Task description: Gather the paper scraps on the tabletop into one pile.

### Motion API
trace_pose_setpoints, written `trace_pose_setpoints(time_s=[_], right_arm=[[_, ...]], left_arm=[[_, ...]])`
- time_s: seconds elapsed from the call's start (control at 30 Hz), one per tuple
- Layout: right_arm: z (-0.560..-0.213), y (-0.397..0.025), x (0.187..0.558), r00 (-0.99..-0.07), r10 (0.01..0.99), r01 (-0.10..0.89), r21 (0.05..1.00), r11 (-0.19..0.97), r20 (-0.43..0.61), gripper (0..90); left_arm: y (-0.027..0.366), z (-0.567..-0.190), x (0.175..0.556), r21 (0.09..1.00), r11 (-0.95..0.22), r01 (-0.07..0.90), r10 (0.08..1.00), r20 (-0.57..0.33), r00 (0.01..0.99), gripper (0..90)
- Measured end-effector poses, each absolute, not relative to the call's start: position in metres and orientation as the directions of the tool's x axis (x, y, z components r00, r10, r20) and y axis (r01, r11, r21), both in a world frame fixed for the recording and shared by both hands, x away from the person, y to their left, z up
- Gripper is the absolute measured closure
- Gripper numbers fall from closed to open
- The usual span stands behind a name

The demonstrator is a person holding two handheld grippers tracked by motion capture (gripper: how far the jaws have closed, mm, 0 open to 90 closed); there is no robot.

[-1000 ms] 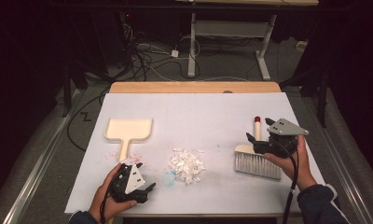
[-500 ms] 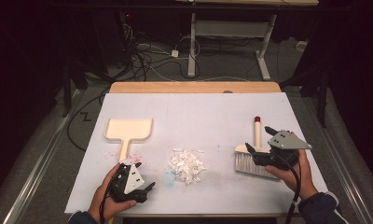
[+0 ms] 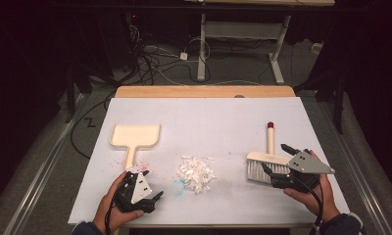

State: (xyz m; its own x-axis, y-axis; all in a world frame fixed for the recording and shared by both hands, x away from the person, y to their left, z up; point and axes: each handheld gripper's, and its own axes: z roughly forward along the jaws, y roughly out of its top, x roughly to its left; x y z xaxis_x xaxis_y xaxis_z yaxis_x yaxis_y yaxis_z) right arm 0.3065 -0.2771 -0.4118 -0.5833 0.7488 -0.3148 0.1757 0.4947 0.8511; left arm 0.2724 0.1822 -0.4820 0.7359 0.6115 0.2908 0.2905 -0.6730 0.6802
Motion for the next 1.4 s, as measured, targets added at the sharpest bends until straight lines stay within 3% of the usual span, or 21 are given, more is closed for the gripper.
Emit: trace_pose_setpoints(time_s=[0.73,1.4], right_arm=[[-0.459,-0.313,0.294,-0.56,0.765,0.26,0.81,0.526,-0.317,17.5],[-0.458,-0.298,0.281,-0.591,0.72,0.187,0.807,0.56,-0.363,17.0]], left_arm=[[0.181,-0.482,0.274,0.676,-0.674,0.298,0.615,0.29,0.733,19.1],[0.186,-0.48,0.27,0.706,-0.64,0.303,0.649,0.287,0.704,16.7]])
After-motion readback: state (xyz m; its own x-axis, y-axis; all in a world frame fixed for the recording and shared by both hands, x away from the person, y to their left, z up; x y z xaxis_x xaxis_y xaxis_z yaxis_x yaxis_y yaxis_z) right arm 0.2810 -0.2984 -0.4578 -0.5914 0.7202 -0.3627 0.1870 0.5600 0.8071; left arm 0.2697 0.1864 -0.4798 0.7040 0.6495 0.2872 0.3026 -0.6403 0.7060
